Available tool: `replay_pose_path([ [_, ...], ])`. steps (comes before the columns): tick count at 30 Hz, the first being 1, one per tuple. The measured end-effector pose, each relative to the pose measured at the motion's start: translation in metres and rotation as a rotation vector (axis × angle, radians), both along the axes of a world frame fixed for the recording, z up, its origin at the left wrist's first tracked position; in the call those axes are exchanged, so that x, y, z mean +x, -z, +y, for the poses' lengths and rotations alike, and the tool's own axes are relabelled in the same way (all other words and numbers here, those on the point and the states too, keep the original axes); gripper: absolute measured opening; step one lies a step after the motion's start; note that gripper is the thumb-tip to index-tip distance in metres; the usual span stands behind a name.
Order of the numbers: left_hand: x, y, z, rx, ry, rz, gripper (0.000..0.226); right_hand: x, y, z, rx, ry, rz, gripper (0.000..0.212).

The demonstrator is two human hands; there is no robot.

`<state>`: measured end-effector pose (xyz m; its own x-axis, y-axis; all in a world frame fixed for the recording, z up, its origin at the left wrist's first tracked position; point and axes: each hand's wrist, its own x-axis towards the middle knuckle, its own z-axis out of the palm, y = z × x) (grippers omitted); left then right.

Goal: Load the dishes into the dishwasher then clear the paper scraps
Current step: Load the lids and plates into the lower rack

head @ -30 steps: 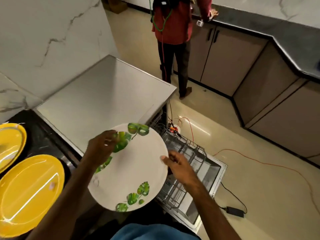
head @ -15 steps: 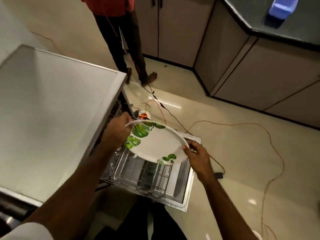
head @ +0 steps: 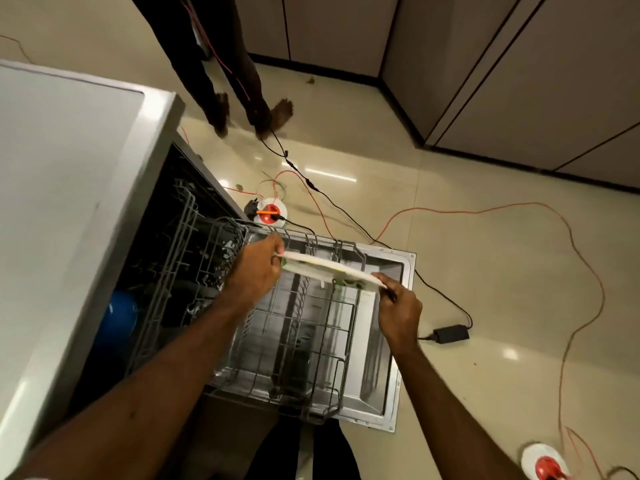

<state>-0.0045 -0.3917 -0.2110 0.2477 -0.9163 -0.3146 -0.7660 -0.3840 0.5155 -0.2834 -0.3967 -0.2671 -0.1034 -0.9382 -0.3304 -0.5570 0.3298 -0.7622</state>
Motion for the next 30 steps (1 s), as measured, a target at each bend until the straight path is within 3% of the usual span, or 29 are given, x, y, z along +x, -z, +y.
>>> replay_pose_path([
  [6, 0.012, 0.051, -0.046, -0.187, 0.017, -0.030, 0.017, 0.013, 0.047, -0.051, -0.076, 0.034, 0.018, 0.047],
  [12, 0.021, 0.090, -0.069, -0.226, 0.038, -0.051, 0.019, 0.022, 0.075, -0.074, -0.056, 0.040, 0.055, 0.045],
  [24, 0.040, 0.133, -0.074, -0.092, -0.031, -0.007, 0.019, 0.040, 0.101, -0.083, 0.016, -0.016, 0.068, 0.044],
  [30, 0.049, 0.150, -0.074, 0.051, 0.101, 0.002, 0.024, 0.052, 0.111, -0.089, 0.141, -0.059, 0.045, 0.042],
])
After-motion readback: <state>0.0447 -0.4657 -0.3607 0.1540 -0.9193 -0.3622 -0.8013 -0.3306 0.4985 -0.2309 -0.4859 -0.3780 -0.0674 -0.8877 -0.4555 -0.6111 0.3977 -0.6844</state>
